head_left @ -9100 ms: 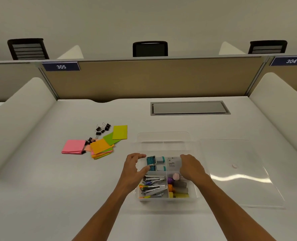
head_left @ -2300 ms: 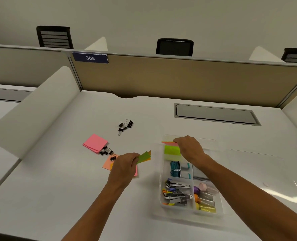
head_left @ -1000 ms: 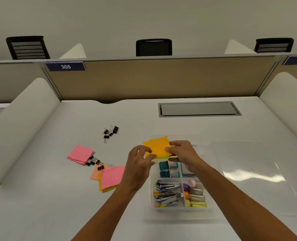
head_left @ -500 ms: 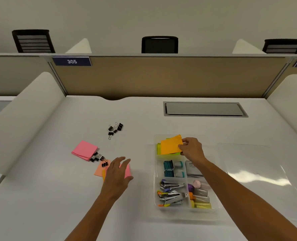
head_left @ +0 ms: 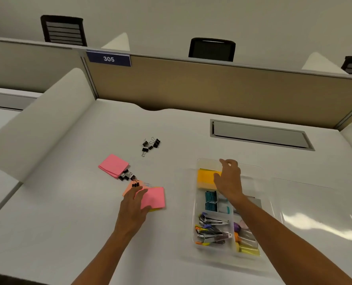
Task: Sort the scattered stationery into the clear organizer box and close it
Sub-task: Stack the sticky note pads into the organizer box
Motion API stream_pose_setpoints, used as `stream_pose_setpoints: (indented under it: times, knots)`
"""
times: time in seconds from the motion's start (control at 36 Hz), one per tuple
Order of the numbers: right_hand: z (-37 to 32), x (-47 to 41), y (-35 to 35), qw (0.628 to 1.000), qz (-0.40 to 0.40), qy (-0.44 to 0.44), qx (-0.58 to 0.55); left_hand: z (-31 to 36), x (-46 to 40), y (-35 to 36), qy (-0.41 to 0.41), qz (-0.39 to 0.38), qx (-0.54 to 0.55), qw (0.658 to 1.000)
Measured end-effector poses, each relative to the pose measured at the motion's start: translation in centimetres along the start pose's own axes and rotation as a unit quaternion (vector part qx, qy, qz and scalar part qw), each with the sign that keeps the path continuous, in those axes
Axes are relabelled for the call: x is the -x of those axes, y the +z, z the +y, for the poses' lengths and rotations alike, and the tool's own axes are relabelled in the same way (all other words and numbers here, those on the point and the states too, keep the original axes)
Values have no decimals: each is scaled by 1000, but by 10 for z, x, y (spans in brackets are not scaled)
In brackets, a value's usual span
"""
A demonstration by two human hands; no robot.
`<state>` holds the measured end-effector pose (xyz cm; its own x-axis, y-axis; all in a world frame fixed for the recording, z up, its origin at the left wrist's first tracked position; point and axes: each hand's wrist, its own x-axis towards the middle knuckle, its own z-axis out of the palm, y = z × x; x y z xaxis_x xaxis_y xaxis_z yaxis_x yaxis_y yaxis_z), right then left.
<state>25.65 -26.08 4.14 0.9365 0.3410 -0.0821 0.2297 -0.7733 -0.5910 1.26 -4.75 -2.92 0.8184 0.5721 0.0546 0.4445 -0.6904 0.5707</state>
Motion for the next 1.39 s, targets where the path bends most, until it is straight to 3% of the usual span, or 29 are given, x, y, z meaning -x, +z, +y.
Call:
stream_pose_setpoints:
  times: [0.11, 0.25, 0.5, 0.75, 0.94, 1.17, 1.39]
  knots:
    - [-14, 11, 10, 995, 24, -93, 25, -12, 2, -7, -30, 9, 16, 999]
    - [-37, 24, 29, 980, -11, -199, 10, -25, 7, -12, -41, 8, 22, 999]
    - [-78, 50, 86, 931, -176, -315, 62, -29, 18, -16, -60, -33, 45, 997]
    - [-101, 60, 125, 899, -268, -281, 201, -29, 19, -21, -90, -46, 109, 989]
    - [-107, 58, 137, 903, -249, -267, 227, -9, 14, -28, -104, -53, 162, 980]
    - [-103, 70, 137, 934, -210, -243, 153, -10, 4, -26, -201, -33, 278, 939]
    - [-100, 82, 136, 955, -171, -233, 67, -19, 3, -32, -191, -34, 318, 928]
